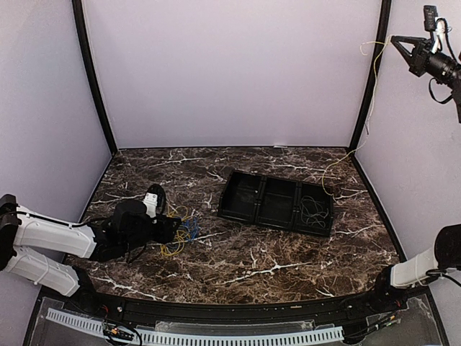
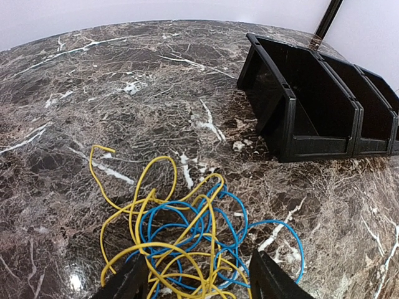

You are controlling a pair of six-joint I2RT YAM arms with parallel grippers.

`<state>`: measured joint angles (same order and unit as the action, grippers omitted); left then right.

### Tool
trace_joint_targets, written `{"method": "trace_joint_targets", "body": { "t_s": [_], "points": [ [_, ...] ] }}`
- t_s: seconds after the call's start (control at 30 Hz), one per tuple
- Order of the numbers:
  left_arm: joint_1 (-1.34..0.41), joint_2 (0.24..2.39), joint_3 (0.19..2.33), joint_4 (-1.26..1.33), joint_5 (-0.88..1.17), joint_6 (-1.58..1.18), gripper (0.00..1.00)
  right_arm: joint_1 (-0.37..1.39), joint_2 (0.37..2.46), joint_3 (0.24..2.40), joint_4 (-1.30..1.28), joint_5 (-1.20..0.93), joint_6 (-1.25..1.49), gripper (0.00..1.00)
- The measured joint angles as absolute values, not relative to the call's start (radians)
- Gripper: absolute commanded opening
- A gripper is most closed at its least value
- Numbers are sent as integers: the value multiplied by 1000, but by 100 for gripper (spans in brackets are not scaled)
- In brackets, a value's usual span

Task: Untangle the cables

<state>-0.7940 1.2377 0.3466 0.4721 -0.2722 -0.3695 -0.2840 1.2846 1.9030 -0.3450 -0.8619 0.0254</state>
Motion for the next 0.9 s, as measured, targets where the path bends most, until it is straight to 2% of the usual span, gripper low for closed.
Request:
{"method": "trace_joint_targets", "body": {
  "t_s": [0.47,0.9],
  "points": [
    [-794,1243,347,469,-278,-372,57,-284,1278,1825,-306,-897,62,0],
    [-794,1243,348,469,-280,-372,57,-276,1226,1416,-209,-897,62,0]
  ]
}}
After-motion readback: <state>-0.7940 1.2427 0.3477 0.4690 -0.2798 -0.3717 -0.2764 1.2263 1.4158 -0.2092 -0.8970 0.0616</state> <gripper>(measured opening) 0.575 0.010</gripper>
